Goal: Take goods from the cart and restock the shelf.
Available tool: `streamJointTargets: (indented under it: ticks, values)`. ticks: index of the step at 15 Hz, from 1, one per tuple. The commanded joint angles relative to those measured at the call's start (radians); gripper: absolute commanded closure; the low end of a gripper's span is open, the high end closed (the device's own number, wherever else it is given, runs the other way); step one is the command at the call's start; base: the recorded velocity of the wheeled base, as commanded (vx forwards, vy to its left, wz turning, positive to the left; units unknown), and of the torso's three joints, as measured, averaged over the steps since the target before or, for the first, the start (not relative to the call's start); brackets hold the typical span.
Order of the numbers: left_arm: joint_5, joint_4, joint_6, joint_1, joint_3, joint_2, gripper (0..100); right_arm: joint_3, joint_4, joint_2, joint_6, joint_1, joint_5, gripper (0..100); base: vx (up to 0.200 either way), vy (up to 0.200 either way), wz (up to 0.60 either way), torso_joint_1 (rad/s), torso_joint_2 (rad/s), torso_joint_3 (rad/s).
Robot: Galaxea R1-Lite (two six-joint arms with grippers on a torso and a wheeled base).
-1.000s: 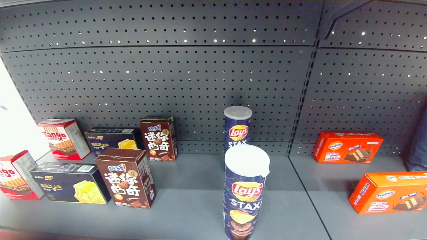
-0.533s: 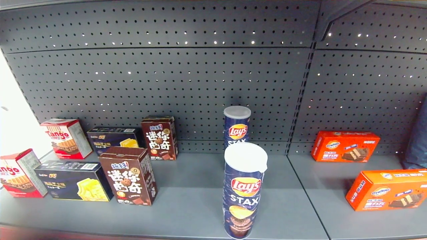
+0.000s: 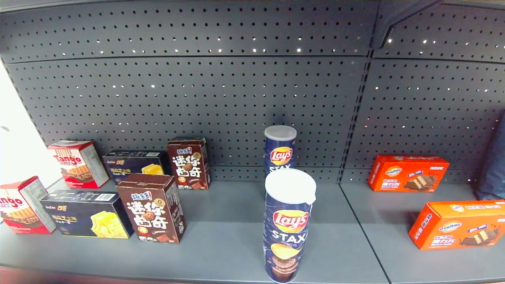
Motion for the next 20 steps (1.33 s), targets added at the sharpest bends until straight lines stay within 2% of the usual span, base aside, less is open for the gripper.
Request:
streamJointTargets:
  ticks: [1, 9, 11, 20]
  values:
    - [0.000, 0.000, 0.000, 0.000, 0.000, 0.000, 0, 0.000, -0.001, 0.000, 0.000, 0.000, 0.001, 0, 0.000, 0.000, 0.00, 0.000, 0.00, 0.000]
    - [0.000, 0.000, 0.000, 0.000, 0.000, 0.000, 0, 0.000, -0.001, 0.000, 0.000, 0.000, 0.001, 0, 0.000, 0.000, 0.00, 0.000, 0.00, 0.000]
    - [0.000, 0.000, -0.002, 0.000, 0.000, 0.000, 0, 0.000, -0.001, 0.000, 0.000, 0.000, 0.001, 0, -0.200, 0.000, 0.00, 0.002, 0.00, -0.005]
    - [0.000, 0.000, 0.000, 0.000, 0.000, 0.000, 0, 0.000, -0.001, 0.000, 0.000, 0.000, 0.001, 0, 0.000, 0.000, 0.00, 0.000, 0.00, 0.000]
